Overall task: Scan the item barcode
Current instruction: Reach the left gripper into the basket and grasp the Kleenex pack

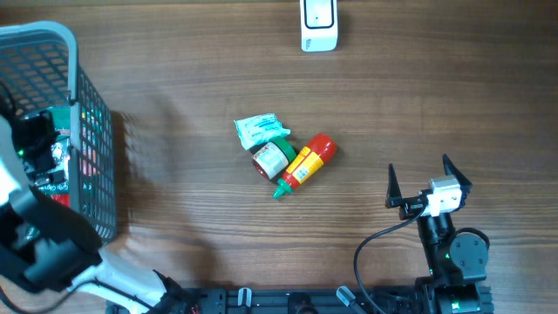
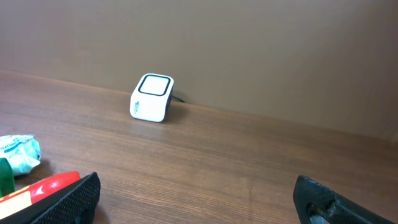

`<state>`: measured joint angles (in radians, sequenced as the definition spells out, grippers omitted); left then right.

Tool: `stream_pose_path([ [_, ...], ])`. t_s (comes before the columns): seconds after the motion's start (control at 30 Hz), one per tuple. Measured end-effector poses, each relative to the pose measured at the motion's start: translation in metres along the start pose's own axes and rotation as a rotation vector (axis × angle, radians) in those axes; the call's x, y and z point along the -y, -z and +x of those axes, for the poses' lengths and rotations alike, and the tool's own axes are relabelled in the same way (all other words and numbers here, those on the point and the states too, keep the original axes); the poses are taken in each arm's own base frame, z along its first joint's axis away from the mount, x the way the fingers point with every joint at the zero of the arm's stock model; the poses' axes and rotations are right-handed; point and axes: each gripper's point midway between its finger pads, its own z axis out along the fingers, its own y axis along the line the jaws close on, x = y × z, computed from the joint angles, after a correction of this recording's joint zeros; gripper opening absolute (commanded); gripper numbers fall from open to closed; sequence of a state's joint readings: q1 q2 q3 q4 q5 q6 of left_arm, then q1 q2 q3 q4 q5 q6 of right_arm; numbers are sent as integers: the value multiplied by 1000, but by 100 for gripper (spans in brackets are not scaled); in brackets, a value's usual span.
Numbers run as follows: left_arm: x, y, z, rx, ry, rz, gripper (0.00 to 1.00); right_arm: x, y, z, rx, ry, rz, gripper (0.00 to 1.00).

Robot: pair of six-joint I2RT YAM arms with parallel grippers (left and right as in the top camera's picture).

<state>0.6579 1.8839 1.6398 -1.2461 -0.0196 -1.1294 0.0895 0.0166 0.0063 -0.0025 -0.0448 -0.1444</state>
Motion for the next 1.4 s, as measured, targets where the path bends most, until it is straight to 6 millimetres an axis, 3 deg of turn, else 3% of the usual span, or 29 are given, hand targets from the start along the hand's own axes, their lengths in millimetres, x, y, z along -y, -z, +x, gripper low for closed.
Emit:
stream_pose_path([
  [0.13,1,-36,13,-62,-30,-84,99,0,0,0,0,0,0,100],
  [0.37,0,-70,20,-86,-49,-159,98,0,0,0,0,0,0,100],
  [0.47,-3,-80,23,-82,-61,-185,87,0,0,0,0,0,0,100],
  [0.53,-3,-83,25,-73,-77,-187,73,0,0,0,0,0,0,100],
  [0.6,-4,-83,26,-71,-90,-193,52,0,0,0,0,0,0,100],
  [0.63,-4,-84,28,-69,-103,-196,48,0,0,0,0,0,0,100],
  [0.87,-15,-74,31,-93,-169,-235,45,0,0,0,0,0,0,100],
  [0.93,-11,-60,27,-85,-169,-214,46,0,0,0,0,0,0,100],
  [1.0,-2,-30,19,-59,-160,-150,46,0,0,0,0,0,0,100],
  [1.13,15,54,4,39,-141,64,46,0,0,0,0,0,0,100],
  [1.2,14,101,4,87,-141,183,46,0,0,0,0,0,0,100],
  [1.3,2,156,18,121,-167,328,46,0,0,0,0,0,0,100],
  [1.4,-8,198,60,108,-284,459,46,0,0,0,0,0,0,100],
])
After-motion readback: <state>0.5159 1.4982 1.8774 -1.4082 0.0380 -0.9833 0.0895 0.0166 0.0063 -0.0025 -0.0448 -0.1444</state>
